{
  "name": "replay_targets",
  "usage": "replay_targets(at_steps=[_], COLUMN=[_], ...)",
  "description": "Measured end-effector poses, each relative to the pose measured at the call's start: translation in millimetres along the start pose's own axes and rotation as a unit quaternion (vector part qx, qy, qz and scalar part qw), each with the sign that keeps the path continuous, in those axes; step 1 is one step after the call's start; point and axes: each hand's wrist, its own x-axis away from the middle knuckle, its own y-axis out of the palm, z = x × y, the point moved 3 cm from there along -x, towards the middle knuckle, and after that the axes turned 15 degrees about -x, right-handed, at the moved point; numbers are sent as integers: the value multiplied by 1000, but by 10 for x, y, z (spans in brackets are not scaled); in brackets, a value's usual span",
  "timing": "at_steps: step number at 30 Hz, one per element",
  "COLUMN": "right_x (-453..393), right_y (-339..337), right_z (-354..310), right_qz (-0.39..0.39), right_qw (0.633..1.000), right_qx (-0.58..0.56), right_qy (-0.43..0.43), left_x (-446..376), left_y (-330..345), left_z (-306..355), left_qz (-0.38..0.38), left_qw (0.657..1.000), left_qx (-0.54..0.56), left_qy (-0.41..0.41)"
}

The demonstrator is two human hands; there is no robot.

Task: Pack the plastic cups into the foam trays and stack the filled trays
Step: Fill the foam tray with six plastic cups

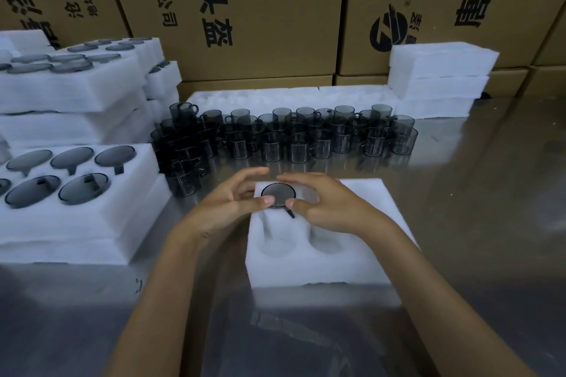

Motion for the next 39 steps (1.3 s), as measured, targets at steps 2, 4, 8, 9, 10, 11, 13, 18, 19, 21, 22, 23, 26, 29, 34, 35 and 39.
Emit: replay_targets(at_steps=[2,4,8,9,10,11,13,18,19,21,22,23,26,29,34,35,39], right_x=[25,53,61,62,62,65,69,57,57,54,55,56,56,74,105,109,188], right_y=[-21,-4,23,26,27,27,26,35,35,33,32,29,8,-42,-211,-244,-367], right_z=[15,24,40,40,38,36,39,57,59,62,63,64,62,9,-26,-18,26], right_qz=[10,19,30,30,31,32,33,39,41,42,41,41,61,114,161,135,71], right_qw=[1000,999,999,999,999,999,999,999,999,999,999,998,995,977,890,850,751], right_qx=[-16,-12,5,6,6,5,4,-4,-8,-15,-22,-34,-78,-170,-426,-509,-653], right_qy=[-18,-32,-31,-29,-28,-28,-29,-29,-29,-27,-26,-25,-31,-55,-38,-13,68], left_x=[-9,11,76,75,66,62,61,12,-3,-22,-23,-15,21,69,118,134,180], left_y=[-56,-222,-414,-414,-401,-384,-374,-283,-254,-214,-210,-213,-244,-226,255,374,629], left_z=[-37,-79,-270,-340,-396,-428,-434,-371,-356,-327,-315,-304,-229,42,667,758,911], left_qz=[100,280,398,384,375,374,392,389,383,388,396,406,428,440,361,329,213], left_qw=[995,949,852,849,846,844,838,856,863,869,870,871,875,875,896,906,946], left_qx=[15,-139,-330,-349,-363,-368,-367,-334,-322,-299,-284,-268,-224,-194,-166,-157,-50], left_qy=[-14,-41,-85,-102,-110,-111,-101,-63,-67,-73,-73,-73,-46,59,199,216,239])
